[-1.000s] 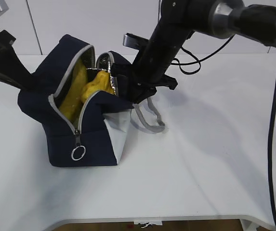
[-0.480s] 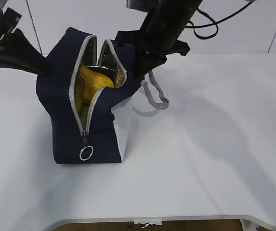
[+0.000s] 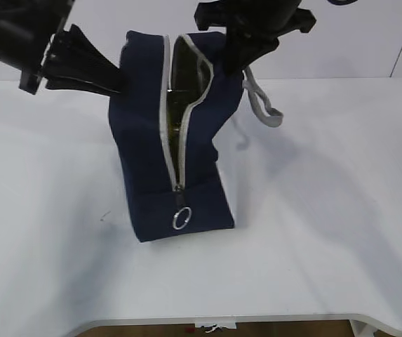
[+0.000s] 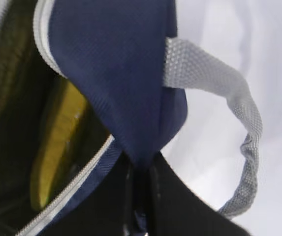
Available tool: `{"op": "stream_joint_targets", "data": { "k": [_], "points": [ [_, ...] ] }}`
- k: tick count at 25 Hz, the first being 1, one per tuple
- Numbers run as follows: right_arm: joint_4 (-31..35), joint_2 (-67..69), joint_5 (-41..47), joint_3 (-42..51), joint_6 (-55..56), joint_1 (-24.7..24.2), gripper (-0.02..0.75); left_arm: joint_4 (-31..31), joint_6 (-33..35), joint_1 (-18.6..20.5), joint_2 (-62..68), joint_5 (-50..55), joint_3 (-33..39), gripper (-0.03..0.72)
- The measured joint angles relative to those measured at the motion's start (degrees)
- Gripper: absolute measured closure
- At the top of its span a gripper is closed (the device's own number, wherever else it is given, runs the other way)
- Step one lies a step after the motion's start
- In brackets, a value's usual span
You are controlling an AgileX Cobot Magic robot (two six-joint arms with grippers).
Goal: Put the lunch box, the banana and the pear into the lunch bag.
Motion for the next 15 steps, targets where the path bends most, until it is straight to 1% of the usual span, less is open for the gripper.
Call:
{"op": "stream_joint_targets", "data": {
  "k": [5,8,15],
  "points": [
    [-4.25,-4.32,0.54,4.64,0.00,-0.55,0.727,-2.58,0.00,-4.15,0.24,-2.31,0.00,0.677],
    [-4.71,-5.40,0.65,5.90,-0.12,-1.60,0.727,-3.16,0.00,-5.85,0.24,-5.04,0.00,0.677],
    [-5.39,-5.40,0.65,6.22,-0.12,-1.84,0.727,-2.43,0.29,-9.88,0.73,-9.65,0.00,0.677]
  ]
}}
